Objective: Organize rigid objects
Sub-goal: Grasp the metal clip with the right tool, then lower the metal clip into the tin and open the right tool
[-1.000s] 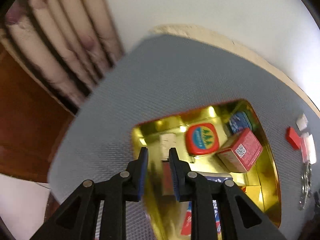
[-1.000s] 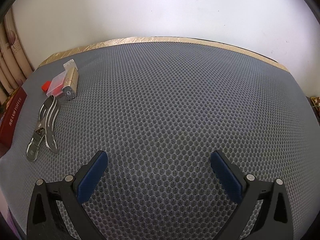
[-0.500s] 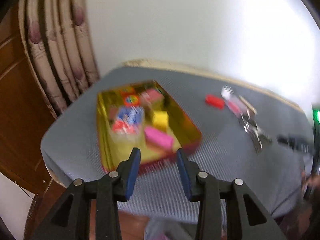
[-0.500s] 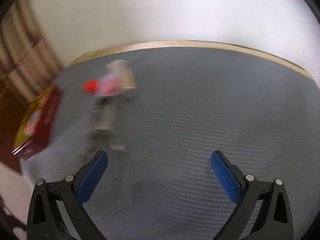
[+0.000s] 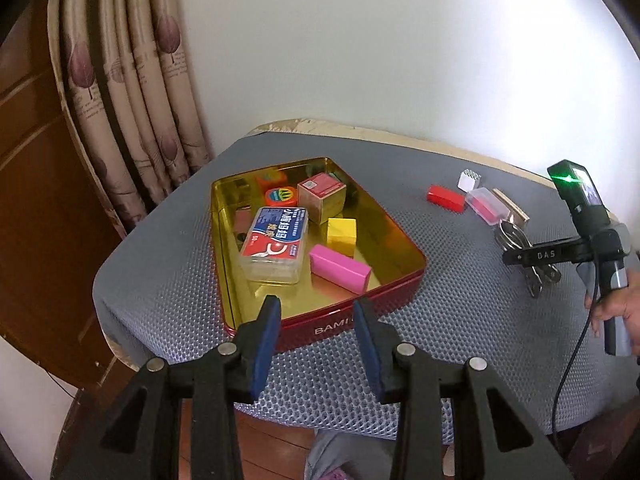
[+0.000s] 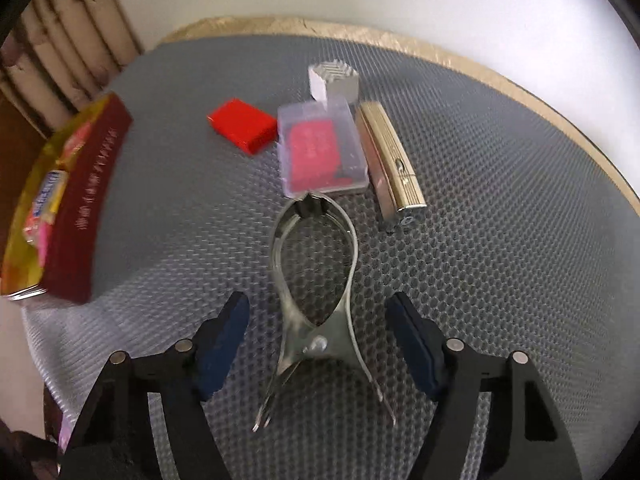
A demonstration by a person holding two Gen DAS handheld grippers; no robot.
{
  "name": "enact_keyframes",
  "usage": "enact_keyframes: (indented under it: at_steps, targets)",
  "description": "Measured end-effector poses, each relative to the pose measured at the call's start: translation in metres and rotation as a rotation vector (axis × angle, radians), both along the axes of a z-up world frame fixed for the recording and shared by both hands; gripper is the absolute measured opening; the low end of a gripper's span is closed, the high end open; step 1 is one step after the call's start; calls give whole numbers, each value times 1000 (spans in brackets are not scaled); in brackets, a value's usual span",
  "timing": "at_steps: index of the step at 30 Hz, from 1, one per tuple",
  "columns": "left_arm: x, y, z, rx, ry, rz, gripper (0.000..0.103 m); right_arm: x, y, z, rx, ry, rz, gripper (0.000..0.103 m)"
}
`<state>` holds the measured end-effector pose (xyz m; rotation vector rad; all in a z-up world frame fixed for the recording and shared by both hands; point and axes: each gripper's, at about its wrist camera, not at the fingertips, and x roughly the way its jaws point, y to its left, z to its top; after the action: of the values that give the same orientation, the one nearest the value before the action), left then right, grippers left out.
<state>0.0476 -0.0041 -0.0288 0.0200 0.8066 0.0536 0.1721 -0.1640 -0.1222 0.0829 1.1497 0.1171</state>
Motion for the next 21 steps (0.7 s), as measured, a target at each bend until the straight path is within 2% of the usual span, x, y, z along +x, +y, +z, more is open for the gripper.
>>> enact_keyframes:
  at_steps: [2,6,11,13,15,19,21]
  targets:
    - [1,4,1,-4,3,22,38,-1,7,3,-27,-7,21,32]
    - [6,25,2,-54,17,107,38,-11,13,20,-26,-52,52,31]
    - [6,56,5,-103,10,257,38,-31,42,88,162,-160,136,30]
    - [5,69,5,-122,18,324,38,-31,74,117,216,-188,216,30]
    - [3,84,3,-152,27,391,38,-25,102,131,253,-191,285,30]
    - [2,103,-2,-185,52,467,38,-8,178,131,249,-165,410,30]
    - [3,108,-5,-186,69,479,38,-2,196,125,263,-139,433,30]
